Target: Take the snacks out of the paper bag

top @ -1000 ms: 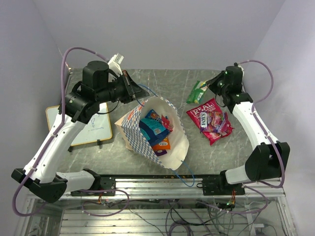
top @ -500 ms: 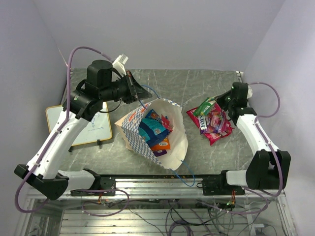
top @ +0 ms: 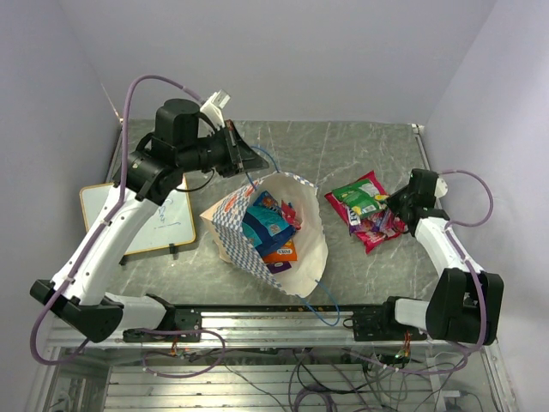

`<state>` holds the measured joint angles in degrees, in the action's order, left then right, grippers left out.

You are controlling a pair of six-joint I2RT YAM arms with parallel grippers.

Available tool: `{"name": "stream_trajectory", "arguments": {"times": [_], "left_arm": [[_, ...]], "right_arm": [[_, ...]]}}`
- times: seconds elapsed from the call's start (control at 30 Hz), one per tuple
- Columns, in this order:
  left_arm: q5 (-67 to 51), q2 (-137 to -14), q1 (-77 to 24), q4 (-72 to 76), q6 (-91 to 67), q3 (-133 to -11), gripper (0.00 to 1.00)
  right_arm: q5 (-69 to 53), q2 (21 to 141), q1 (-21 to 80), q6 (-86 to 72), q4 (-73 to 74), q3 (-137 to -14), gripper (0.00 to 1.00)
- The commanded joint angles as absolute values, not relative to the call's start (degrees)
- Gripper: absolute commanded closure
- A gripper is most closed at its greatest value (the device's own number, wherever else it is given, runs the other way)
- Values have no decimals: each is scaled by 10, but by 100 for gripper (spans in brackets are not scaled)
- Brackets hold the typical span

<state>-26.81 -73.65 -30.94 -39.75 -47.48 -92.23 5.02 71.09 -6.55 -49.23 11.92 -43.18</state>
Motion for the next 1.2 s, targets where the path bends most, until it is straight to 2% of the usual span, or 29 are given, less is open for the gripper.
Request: {"name": "stream_trajectory", "arguments": {"times": [0.0,0.17,0.4,0.63,0.87,0.93,1.03,1.17], "left_arm": [[-272,-741,-309,-408,-448,-956,93],[-293,-739,-308,-363,-468,-920,93],[-279,-740,-304,-394,-443,-946,93],[-320,-737,-303,-325,-488,-900,93],[-317,-729,-302,-327,-486,-890,93],[-325,-728,-302,-319,-488,-889,93],[-322,-733,-301,-353,-460,-911,93],[-330,-738,-301,-363,-449,-918,93]], "right_arm": [[74,720,-79,-445,111,-409,100],[83,713,-79,-382,142,-415,87],[50,710,-79,-339,122,-384,84],[44,734,-79,-290,115,-370,84],[50,701,-79,-283,183,-428,78],[46,687,-79,-277,196,-432,71],[21,672,-79,-255,208,-438,54],[-10,647,-79,-240,229,-450,39]]}}
